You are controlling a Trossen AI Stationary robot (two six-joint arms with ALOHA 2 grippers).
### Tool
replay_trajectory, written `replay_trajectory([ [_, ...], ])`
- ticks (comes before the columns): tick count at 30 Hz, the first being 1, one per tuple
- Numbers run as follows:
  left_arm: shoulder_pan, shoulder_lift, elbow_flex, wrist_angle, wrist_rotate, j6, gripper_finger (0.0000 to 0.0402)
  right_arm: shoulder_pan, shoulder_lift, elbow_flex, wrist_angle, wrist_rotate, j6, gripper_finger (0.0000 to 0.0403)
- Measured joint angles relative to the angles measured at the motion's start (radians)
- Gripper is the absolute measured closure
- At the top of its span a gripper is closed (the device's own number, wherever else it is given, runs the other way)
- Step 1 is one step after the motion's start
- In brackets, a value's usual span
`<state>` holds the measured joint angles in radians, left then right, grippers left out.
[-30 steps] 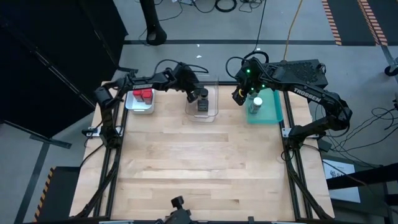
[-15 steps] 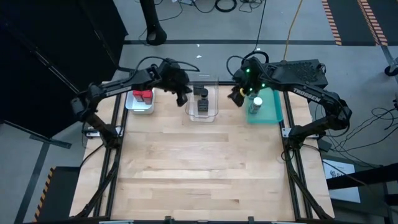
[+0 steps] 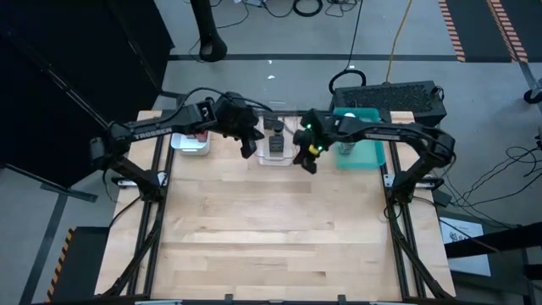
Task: Sort spices by type
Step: Adjust the transparent bin
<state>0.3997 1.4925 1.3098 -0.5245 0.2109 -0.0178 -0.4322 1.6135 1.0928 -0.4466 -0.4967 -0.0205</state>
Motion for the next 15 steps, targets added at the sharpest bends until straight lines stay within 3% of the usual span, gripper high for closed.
replay_trajectory([
  [4,-0.025,0.0,0.0,0.002,-0.005,-0.046,0.0395,0.031,0.038,-0.001,0.007,0.21,0.009,0.0391],
  [15,-0.082,0.0,0.0,0.002,-0.046,-0.055,0.0395,0.028,0.046,-0.001,0.025,0.244,0.014,0.0402],
])
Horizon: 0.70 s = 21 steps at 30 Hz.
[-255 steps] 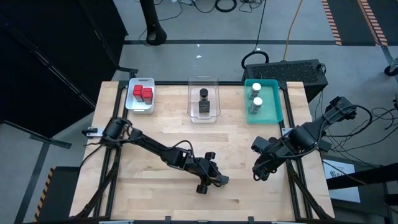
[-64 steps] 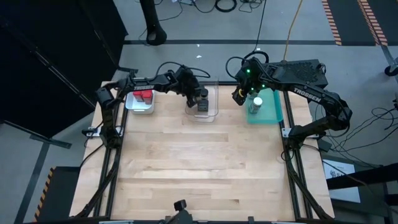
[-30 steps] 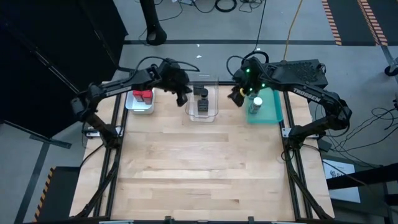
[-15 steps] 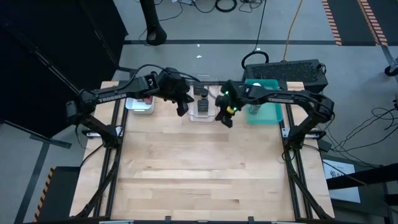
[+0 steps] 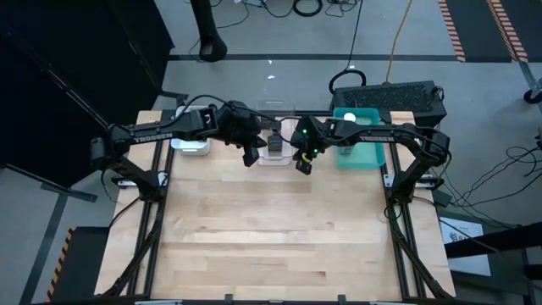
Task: Sort spices by type
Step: Adjust the transparent bin, then return to Home Position
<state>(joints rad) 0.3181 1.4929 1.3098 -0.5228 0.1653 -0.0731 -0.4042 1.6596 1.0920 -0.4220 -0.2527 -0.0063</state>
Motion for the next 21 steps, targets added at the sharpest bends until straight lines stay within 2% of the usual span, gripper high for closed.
replay_trajectory([
  [5,0.0,0.0,0.0,0.0,-0.001,-0.001,0.0395,0.0,-0.001,0.001,-0.019,-0.011,0.02,0.0402],
  [9,0.0,-0.013,-0.001,-0.016,0.004,-0.026,0.0395,0.006,-0.034,0.001,-0.135,-0.015,0.02,0.0402],
  [13,-0.017,-0.073,-0.001,-0.007,0.054,0.012,0.0395,0.007,-0.107,0.001,-0.241,-0.091,-0.009,0.0402],
  [16,-0.044,-0.148,-0.002,0.1,0.078,0.101,0.0395,0.005,-0.181,0.0,-0.201,-0.179,-0.074,0.0402],
  [19,-0.027,-0.242,-0.027,0.19,0.115,0.128,0.0395,-0.007,-0.255,0.002,-0.071,-0.291,-0.168,0.0403],
  [21,-0.014,-0.316,-0.081,0.23,0.133,0.114,0.0397,-0.015,-0.299,0.001,-0.003,-0.304,-0.186,0.0403],
])
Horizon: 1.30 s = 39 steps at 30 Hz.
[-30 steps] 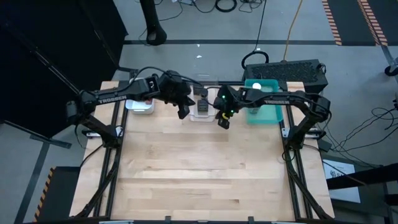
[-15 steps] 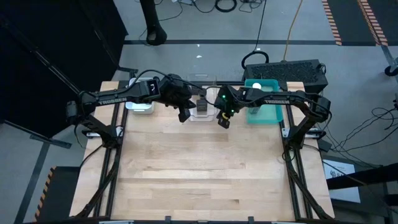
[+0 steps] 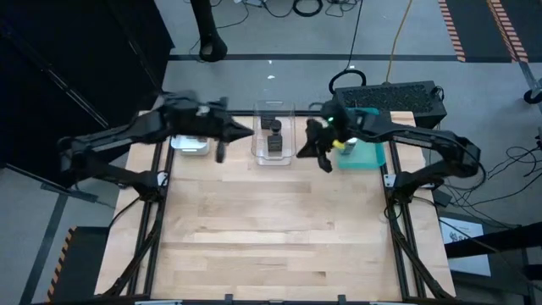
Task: Sort spices by type
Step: Return to Home Position
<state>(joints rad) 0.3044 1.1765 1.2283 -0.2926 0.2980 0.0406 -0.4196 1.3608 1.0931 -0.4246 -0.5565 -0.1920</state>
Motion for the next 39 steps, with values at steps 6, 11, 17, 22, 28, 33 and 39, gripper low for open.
replay_trajectory([
  [6,0.017,-0.287,-0.228,0.068,-0.101,-0.09,0.0397,-0.069,-0.13,0.0,0.11,0.005,0.017,0.0403],
  [11,0.016,-0.431,-0.322,0.036,-0.166,-0.14,0.0385,-0.09,-0.2,0.0,0.131,0.039,0.226,0.0403],
  [17,0.012,-0.47,-0.339,0.05,-0.151,-0.227,0.038,-0.089,-0.243,0.0,0.23,0.013,0.322,0.0403],
  [22,0.009,-0.47,-0.34,0.091,-0.083,-0.113,0.0379,-0.095,-0.302,0.0,0.202,-0.011,0.158,0.0403],
  [28,0.01,-0.496,-0.382,0.106,-0.036,-0.084,0.0379,-0.1,-0.359,-0.015,0.153,0.023,-0.007,0.0403],
  [33,0.014,-0.601,-0.544,0.4,-0.006,-0.079,0.0379,-0.144,-0.465,-0.16,0.242,-0.116,-0.053,0.0403],
  [39,0.014,-0.722,-0.672,0.485,0.018,-0.118,0.0379,-0.187,-0.596,-0.359,0.431,-0.231,0.045,0.0403],
])
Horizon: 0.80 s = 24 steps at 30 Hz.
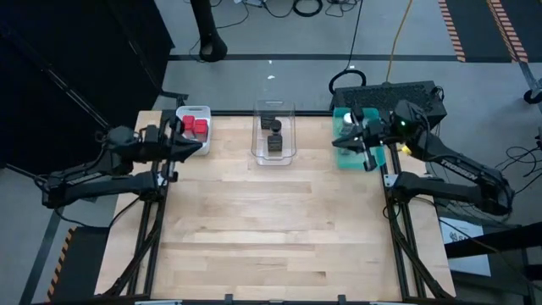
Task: Sort spices by type
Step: Return to Home Position
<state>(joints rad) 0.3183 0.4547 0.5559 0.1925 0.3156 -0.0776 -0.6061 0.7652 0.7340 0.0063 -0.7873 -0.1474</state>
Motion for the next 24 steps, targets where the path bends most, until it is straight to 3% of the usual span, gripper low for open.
replay_trajectory([
  [7,0.0,-0.151,-0.057,0.009,-0.067,0.007,0.0378,-0.048,-0.137,-0.131,0.045,0.003,0.029,0.0403],
  [14,0.0,-0.296,-0.167,-0.005,-0.07,0.007,0.0379,-0.092,-0.26,-0.231,0.051,0.008,0.032,0.0403],
  [19,0.0,-0.373,-0.26,-0.012,-0.07,0.032,0.0379,-0.102,-0.334,-0.303,0.072,0.097,0.057,0.0403],
  [24,0.0,-0.425,-0.356,-0.02,-0.082,0.033,0.0379,-0.102,-0.407,-0.443,0.276,0.139,0.137,0.0403],
])
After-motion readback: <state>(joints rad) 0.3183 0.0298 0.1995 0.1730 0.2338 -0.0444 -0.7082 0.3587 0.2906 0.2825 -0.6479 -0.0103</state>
